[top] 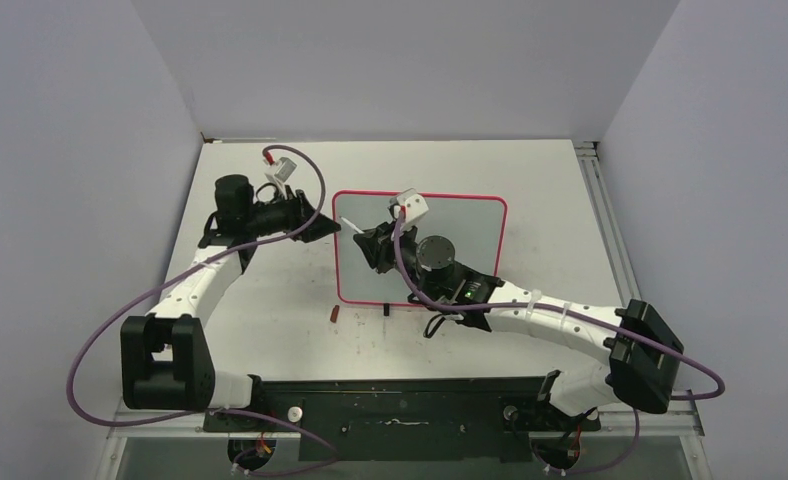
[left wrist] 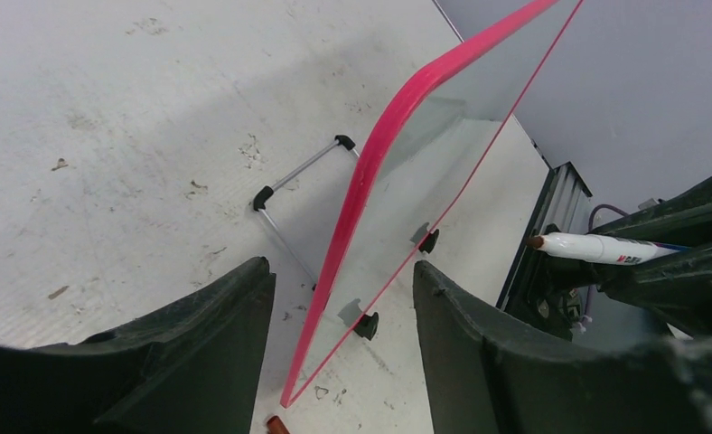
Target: Write a sentence on the whiteboard
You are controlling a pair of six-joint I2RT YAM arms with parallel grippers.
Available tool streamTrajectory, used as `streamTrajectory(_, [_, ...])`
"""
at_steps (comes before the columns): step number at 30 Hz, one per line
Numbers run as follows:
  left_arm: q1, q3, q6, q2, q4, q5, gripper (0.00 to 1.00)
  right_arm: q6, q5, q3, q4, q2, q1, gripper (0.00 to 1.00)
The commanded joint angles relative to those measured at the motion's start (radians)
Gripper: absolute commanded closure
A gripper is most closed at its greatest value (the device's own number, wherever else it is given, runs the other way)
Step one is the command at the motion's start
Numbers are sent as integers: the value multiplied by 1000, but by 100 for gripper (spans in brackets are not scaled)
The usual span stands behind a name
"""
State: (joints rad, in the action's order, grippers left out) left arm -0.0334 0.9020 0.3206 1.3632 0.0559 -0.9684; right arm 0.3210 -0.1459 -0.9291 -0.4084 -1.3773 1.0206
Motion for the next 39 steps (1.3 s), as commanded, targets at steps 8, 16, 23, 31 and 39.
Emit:
streamTrajectory(8, [-55,24,-38,27,9,-15,63,-48,-81,-58,-74,-34,6,95])
streamTrajectory(16, [-59,36,-66,40,-23,4,75,-60,-88,-80,-75,-70,6,95])
streamTrajectory(23, [-59,37,-80,42,-31,10,84,-65,-96,-96,-72,-97,5,95])
streamTrajectory(31, [-59,38,-90,39,-37,12,89,-63,-123,-104,-74,-114,5,95])
streamTrajectory(39, [-62,38,-116,39,-50,8,97,-63,-149,-113,-71,-131,5,95])
